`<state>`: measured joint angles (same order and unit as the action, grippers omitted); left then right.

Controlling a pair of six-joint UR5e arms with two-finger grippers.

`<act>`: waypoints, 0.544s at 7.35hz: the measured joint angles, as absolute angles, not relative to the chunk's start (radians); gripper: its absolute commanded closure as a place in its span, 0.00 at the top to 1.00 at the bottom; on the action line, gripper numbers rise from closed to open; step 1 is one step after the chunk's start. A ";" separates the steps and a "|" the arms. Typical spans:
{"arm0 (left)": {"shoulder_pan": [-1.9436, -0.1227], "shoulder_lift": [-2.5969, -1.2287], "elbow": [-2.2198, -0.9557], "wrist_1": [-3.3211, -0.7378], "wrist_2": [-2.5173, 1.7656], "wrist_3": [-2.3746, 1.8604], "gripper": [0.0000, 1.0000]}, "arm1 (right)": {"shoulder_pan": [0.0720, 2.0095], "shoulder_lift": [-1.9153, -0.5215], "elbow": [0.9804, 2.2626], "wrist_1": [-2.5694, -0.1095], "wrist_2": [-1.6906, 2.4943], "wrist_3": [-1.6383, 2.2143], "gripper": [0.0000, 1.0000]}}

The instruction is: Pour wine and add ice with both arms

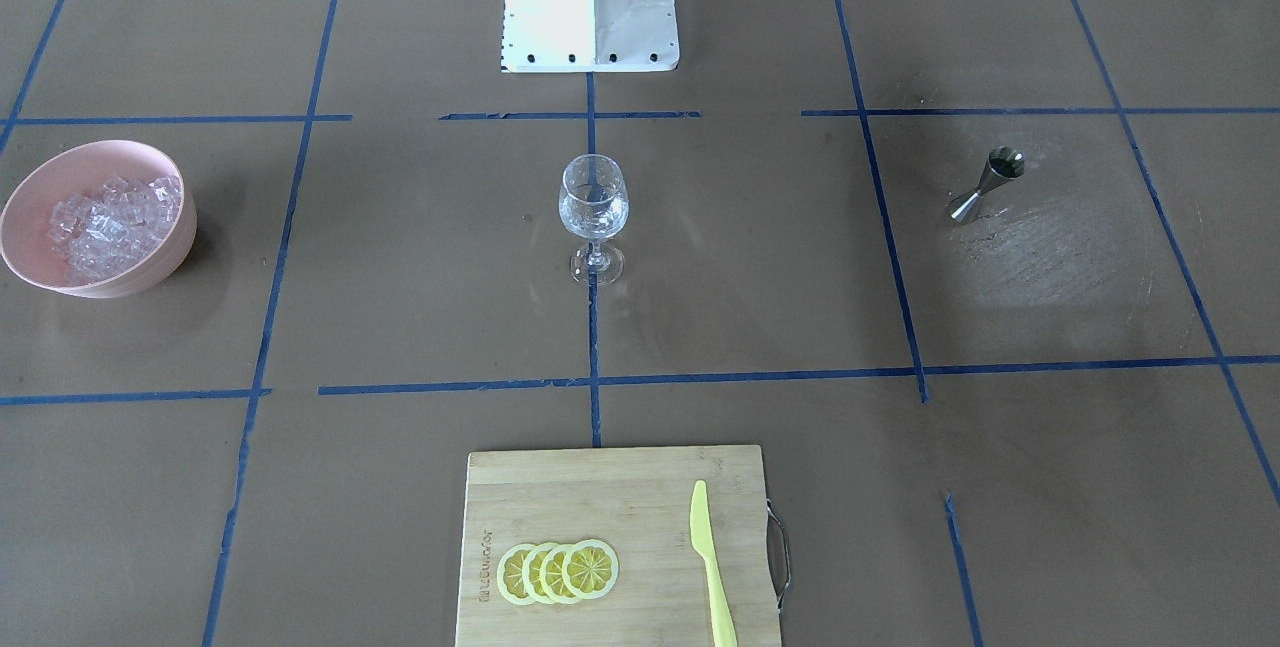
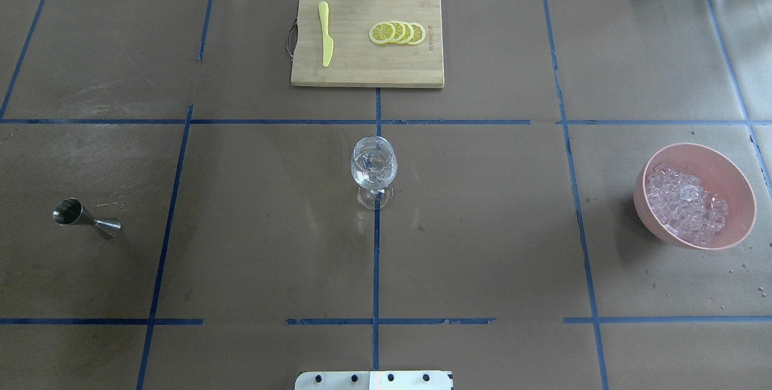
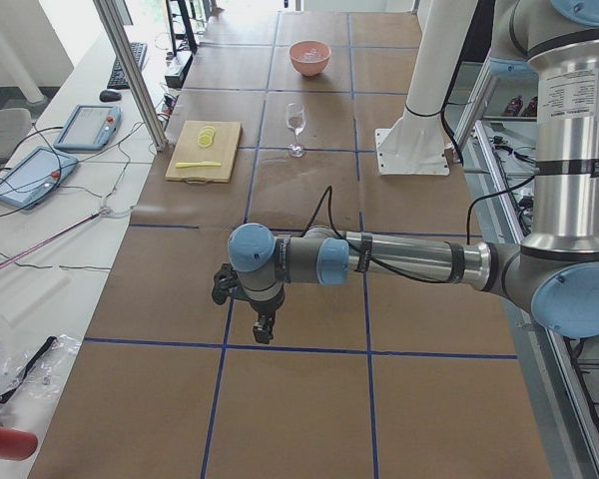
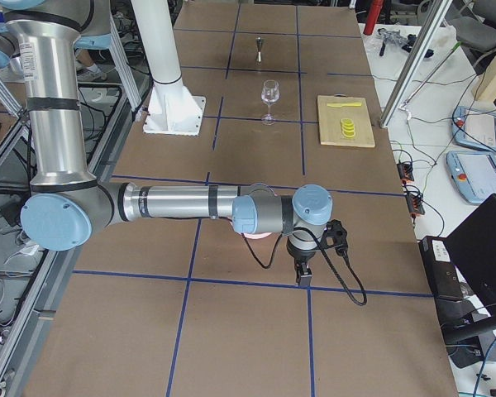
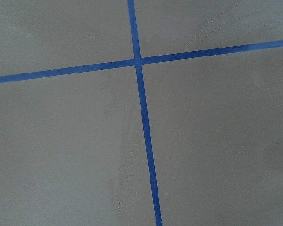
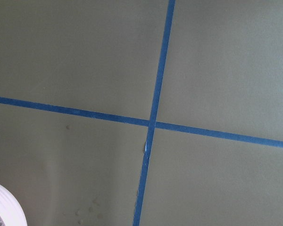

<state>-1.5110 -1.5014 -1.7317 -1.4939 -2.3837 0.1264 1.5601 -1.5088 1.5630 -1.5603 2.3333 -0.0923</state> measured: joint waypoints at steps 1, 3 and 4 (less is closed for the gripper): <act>-1.505 -1.500 -1.742 -1.494 -2.384 0.124 1.00 | 1.560 -1.510 1.563 -1.560 2.337 -0.093 1.00; -1.497 -1.521 -1.732 -1.495 -2.383 0.124 1.00 | 1.560 -1.520 1.562 -1.561 2.346 -0.093 1.00; -1.496 -1.554 -1.708 -1.495 -2.384 0.123 1.00 | 1.560 -1.532 1.562 -1.561 2.350 -0.093 1.00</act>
<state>-1.4963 -1.5536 -1.7084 -1.4946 -2.3838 0.1229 1.5601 -1.5318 1.5619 -1.5606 2.3503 -0.0926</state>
